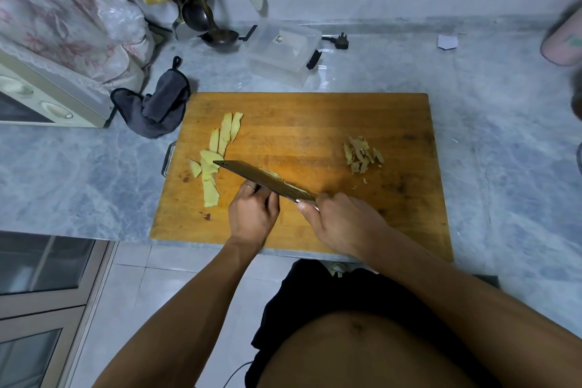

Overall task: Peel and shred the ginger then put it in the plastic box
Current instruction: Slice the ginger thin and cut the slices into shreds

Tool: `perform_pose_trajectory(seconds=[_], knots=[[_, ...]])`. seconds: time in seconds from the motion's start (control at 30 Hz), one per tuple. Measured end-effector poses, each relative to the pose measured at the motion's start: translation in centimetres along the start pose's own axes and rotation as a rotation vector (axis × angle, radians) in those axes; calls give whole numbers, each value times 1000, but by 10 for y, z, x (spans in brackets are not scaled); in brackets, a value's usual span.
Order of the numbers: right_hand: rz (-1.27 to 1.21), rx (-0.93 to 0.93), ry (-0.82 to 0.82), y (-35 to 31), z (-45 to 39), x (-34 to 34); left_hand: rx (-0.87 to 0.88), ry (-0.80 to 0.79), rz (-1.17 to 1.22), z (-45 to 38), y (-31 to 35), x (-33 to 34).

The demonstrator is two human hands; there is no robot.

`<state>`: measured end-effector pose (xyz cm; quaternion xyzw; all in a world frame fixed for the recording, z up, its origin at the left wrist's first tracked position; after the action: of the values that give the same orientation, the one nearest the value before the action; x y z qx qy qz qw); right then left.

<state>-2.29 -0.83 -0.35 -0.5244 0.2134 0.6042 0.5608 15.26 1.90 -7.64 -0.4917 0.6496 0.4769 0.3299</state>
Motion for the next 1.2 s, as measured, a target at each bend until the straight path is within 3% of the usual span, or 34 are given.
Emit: perform_pose_trajectory(seconds=[0.87,1.2], knots=[[-15,28,-61,-8,-4,-5,14,12,1,-1,1,-1],[28,-16,-5,-23,-12,5,3,3,19,0,-1,-2]])
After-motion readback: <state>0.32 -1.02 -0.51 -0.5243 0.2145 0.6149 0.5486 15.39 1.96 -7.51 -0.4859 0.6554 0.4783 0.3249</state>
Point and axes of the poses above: each hand's wrist, its own z-axis away from the middle knuckle, its own x-axis out of the palm, y = z × x, the point moved 4 cm from there along -z, towards the middle knuckle, and after that the axes turned 14 degrees about x, right-handed, at the moved point
